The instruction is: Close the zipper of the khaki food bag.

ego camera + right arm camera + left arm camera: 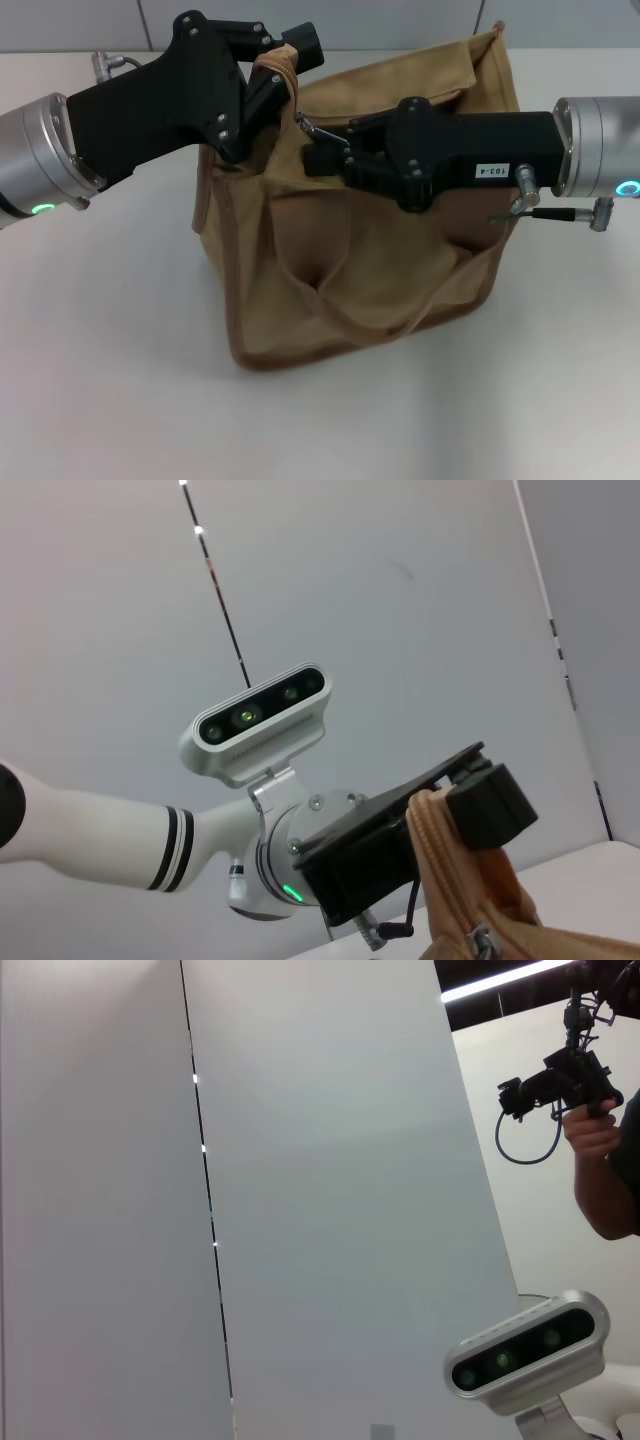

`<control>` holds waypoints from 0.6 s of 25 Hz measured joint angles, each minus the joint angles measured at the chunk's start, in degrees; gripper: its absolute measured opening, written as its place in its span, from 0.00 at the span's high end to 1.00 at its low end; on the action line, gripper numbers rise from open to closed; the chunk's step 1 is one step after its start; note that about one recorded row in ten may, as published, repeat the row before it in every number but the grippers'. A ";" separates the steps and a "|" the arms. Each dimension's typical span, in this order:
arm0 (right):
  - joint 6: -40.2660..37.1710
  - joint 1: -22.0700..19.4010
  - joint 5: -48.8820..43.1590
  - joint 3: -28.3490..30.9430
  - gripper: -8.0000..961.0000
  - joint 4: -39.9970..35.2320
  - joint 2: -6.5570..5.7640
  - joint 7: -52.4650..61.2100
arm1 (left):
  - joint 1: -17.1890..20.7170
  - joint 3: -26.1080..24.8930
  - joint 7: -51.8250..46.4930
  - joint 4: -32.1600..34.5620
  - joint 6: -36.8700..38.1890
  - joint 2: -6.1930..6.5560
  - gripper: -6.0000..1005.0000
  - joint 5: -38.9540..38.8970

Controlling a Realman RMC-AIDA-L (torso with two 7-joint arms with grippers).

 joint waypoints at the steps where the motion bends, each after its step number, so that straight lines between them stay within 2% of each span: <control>1: -0.03 -0.02 -0.02 0.15 0.89 0.00 -0.01 0.47 | 0.00 0.00 0.00 0.00 0.00 0.00 0.99 0.00; 15: 0.08 0.39 -2.37 0.69 0.91 0.43 -0.12 -0.44 | -0.02 -0.08 0.21 -0.73 -0.08 0.00 0.99 0.08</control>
